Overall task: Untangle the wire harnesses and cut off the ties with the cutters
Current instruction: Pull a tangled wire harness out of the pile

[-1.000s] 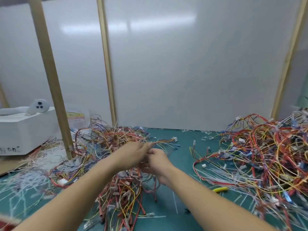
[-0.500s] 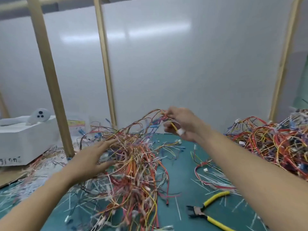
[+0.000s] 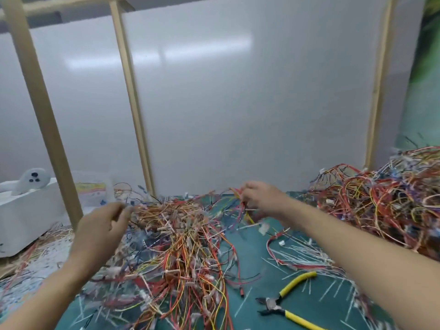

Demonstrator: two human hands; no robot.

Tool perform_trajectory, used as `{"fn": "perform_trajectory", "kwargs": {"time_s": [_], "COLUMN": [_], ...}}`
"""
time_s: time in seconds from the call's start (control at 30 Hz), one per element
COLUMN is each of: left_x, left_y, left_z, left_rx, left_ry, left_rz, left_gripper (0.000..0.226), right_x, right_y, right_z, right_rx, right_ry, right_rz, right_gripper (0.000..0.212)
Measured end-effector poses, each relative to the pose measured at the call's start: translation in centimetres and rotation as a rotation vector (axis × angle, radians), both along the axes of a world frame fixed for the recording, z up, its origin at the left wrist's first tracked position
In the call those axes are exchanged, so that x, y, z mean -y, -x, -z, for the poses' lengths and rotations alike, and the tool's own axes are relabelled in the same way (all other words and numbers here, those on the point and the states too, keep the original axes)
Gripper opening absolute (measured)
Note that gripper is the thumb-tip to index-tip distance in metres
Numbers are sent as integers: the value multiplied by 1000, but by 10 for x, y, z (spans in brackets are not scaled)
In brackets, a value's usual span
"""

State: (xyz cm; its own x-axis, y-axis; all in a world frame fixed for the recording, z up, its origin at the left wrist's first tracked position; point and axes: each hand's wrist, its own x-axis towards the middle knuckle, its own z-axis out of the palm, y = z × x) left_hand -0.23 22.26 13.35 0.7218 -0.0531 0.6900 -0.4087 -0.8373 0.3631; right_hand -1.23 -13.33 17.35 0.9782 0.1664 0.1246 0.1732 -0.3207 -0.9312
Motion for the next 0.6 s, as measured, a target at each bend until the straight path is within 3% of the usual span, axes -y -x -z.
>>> {"fn": "perform_trajectory", "kwargs": {"time_s": [0.07, 0.1, 0.17, 0.23, 0.37, 0.5, 0.6], "left_x": [32, 48, 68, 74, 77, 104, 142], "left_y": [-12, -21, -42, -53, -60, -46, -27], "left_z": [-6, -6, 1, 1, -37, -87, -82], "left_rx": [1, -86, -294, -377, -72, 291, 165], "left_ry": [-184, -310, -538, -671, -890, -1066, -968], "left_rz": [128, 162, 144, 88, -30, -96, 32], "left_gripper": [19, 29, 38, 26, 29, 44, 32], "right_x": [1, 1, 2, 4, 4, -28, -51], "right_y": [10, 15, 23, 28, 23, 5, -5], "right_z": [25, 34, 47, 57, 60, 24, 12], "right_rx": [-97, -117, -124, -131, 64, 336, 321], "right_ry": [13, -9, -37, 38, 418, 267, 272], "right_rz": [-116, -162, -225, -210, 19, 47, -60], "right_gripper": [14, 17, 15, 9, 21, 28, 13]}}
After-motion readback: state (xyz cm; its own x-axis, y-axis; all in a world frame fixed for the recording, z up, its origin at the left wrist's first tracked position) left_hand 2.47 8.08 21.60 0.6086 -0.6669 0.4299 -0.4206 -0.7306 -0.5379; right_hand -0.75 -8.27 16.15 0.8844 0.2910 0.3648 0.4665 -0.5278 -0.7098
